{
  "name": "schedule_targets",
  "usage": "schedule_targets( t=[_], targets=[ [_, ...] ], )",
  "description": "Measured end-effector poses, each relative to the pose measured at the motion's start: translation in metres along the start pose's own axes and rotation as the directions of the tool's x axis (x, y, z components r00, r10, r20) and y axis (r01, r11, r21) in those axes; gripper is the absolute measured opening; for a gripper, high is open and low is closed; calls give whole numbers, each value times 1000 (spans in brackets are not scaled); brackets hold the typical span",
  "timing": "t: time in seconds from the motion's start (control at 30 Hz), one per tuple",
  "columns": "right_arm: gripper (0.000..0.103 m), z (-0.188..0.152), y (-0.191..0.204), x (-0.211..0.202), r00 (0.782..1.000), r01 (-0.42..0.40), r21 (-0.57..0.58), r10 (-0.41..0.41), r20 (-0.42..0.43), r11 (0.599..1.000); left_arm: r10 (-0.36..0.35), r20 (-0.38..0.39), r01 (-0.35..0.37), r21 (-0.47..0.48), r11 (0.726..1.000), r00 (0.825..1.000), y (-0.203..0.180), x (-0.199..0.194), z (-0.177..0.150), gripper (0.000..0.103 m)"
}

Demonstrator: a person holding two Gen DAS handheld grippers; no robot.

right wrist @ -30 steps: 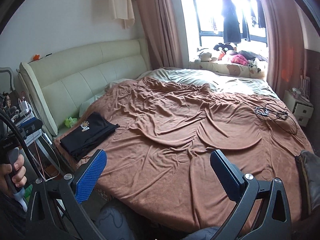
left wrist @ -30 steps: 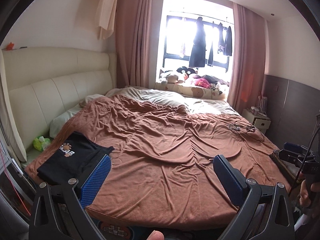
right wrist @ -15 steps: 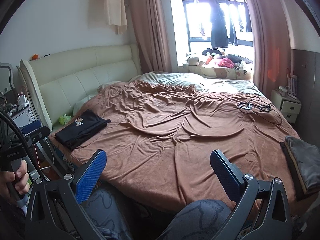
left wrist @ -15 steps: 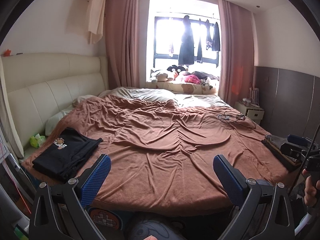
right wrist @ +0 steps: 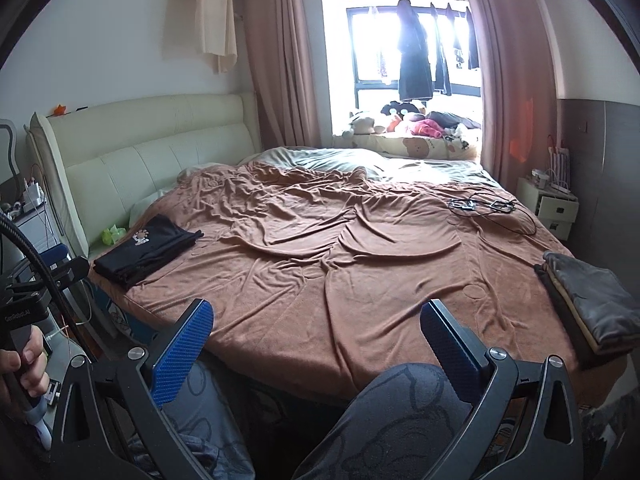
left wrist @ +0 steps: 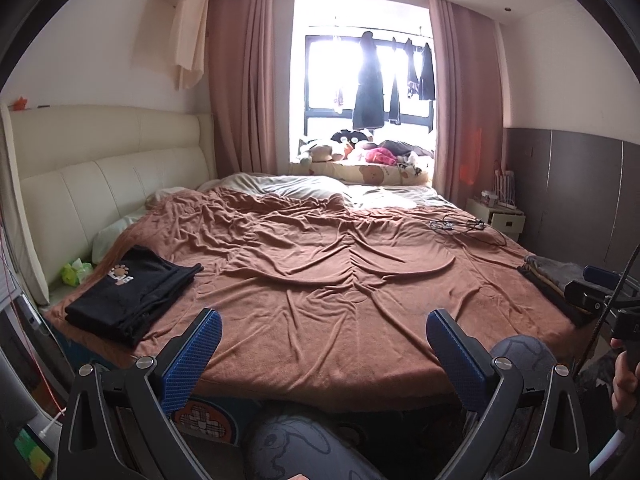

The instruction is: Fold small clothes

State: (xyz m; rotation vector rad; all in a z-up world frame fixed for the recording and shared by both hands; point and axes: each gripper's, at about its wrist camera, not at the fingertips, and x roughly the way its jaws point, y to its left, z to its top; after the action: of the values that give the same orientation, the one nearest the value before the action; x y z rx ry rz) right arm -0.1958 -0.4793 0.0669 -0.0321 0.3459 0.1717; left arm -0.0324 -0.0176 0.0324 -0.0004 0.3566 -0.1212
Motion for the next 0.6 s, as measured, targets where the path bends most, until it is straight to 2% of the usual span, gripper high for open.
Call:
schedule_targets(
  t=[0.27, 0.6],
  targets=[
    [103, -14, -3, 6, 998, 56, 10, -56, -2, 998, 6, -1, -6, -2, 1000, 1000, -1, 2, -10, 103],
    [103, -19, 0, 20, 997, 78, 13, -78, -23, 997, 0, -34, -1, -21, 1000, 999, 3, 12, -19, 103]
  ],
)
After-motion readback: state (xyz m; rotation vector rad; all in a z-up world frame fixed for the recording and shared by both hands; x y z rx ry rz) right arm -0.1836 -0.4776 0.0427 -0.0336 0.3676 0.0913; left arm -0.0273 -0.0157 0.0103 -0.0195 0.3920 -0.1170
